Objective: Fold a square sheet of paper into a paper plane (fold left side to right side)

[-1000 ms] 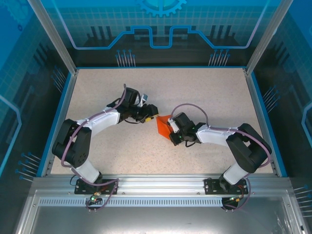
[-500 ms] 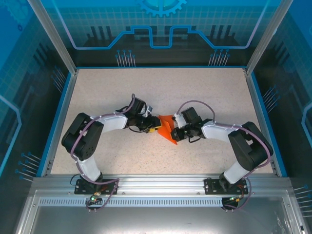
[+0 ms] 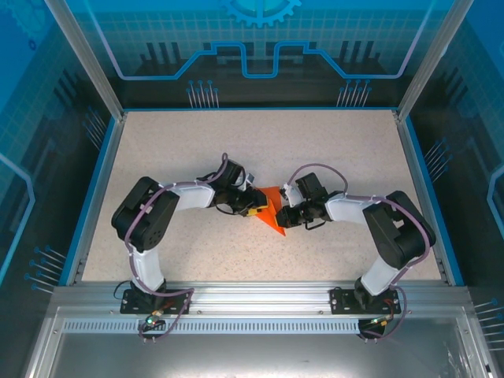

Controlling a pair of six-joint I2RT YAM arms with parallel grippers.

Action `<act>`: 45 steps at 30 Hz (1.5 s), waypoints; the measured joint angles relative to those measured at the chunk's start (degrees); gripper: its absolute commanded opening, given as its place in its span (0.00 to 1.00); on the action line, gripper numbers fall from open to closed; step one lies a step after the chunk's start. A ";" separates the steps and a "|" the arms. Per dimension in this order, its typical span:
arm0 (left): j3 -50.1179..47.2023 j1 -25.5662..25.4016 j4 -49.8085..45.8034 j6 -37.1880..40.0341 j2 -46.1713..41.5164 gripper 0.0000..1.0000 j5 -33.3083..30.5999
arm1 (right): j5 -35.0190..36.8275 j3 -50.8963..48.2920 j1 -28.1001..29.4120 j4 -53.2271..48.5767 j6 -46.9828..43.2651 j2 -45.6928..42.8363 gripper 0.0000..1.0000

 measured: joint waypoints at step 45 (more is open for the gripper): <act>4.70 -1.49 -2.23 0.15 4.92 0.40 -0.92 | -10.67 0.52 -6.60 3.69 4.33 1.97 0.32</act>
